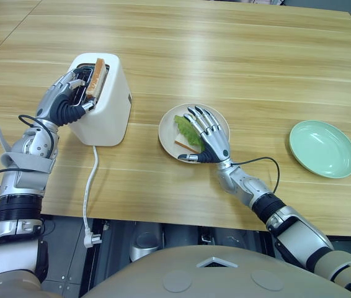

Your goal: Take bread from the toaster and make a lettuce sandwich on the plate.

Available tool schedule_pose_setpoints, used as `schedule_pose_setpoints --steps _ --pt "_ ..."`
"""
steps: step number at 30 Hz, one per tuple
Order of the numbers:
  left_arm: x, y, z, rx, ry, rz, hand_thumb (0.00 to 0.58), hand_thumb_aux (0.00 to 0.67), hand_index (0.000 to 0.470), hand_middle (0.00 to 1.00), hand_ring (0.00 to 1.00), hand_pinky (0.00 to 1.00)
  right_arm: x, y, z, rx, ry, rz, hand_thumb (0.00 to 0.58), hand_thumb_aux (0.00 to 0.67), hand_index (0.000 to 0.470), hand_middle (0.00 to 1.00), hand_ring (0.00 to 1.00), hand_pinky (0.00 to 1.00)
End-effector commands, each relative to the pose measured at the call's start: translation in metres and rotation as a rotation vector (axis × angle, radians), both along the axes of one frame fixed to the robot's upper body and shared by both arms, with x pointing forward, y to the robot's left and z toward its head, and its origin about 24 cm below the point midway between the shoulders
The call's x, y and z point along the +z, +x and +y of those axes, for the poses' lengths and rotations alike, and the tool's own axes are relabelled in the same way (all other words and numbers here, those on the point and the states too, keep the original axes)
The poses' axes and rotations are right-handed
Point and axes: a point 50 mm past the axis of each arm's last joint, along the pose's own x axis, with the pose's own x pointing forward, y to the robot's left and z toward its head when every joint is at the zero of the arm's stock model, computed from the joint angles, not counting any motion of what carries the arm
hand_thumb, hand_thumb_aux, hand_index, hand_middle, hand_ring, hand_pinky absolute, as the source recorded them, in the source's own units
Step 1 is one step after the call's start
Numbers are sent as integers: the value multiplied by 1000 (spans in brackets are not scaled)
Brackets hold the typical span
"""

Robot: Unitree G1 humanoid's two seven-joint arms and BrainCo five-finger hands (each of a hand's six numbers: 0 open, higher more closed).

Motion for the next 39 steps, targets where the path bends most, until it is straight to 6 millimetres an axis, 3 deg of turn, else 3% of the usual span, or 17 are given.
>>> schedule_pose_setpoints --steps 1,22,27,28,31,39 --pt "-20 1 -3 -13 0 89 482 394 271 0 0 0 -1 -2 2 3 -6 0 0 0 0 0 0 0" --pt "-35 4 0 0 -3 116 466 373 256 0 0 0 -4 -2 3 6 -7 10 0 0 0 0 0 0" --pt "-38 5 -1 -2 -4 119 441 342 235 0 0 0 -4 -2 4 10 -6 10 0 0 0 0 0 0" --pt "-38 5 -1 -1 -3 119 395 292 200 0 0 0 -4 -2 4 10 -6 11 0 0 0 0 0 0" --pt "-39 5 0 3 0 119 385 281 193 0 0 0 -4 -2 4 12 -5 12 0 0 0 0 0 0" --pt "-40 7 2 17 0 111 449 352 242 0 0 0 -5 -2 4 11 -7 15 0 0 0 0 0 0"
